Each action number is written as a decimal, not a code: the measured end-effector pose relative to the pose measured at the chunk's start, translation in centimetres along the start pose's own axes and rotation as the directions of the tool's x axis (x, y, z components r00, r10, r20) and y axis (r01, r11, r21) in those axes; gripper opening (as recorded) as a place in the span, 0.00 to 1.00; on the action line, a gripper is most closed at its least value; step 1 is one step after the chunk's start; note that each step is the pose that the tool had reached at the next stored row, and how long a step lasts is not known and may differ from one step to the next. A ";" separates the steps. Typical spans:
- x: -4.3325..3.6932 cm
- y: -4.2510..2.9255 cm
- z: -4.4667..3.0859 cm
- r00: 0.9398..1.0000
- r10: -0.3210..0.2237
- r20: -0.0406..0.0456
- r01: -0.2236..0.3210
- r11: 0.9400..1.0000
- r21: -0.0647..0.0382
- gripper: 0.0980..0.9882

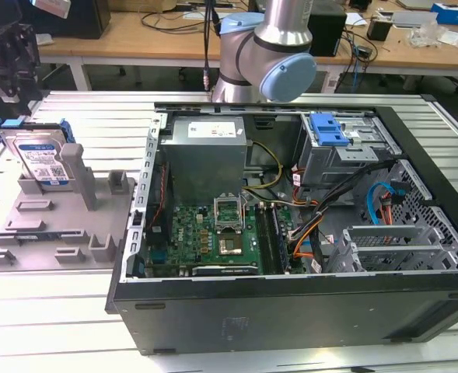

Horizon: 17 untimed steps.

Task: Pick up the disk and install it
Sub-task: 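Pick up the disk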

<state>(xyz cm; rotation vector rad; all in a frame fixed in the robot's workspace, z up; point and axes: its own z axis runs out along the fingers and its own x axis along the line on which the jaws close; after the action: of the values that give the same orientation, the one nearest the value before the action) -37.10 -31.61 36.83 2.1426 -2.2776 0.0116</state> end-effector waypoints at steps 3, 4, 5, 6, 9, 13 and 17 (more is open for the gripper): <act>0.01 0.06 0.00 1.000 -0.004 0.000 0.004 1.000 0.001 0.43; 0.01 0.06 0.00 1.000 -0.005 0.000 0.005 1.000 0.001 0.43; 0.00 0.06 0.00 1.000 -0.006 0.000 0.006 1.000 0.001 0.43; -0.07 0.11 0.02 1.000 -0.006 0.000 0.006 1.000 0.000 0.43; -0.20 0.42 0.12 1.000 -0.007 0.000 0.007 1.000 0.001 0.43; -0.29 1.39 0.30 1.000 -0.009 0.000 0.009 1.000 0.001 0.43; -0.36 2.09 0.48 1.000 -0.010 0.000 0.010 1.000 0.001 0.43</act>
<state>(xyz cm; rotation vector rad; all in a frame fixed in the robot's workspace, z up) -39.16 -31.14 36.36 2.1544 -2.2670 0.0122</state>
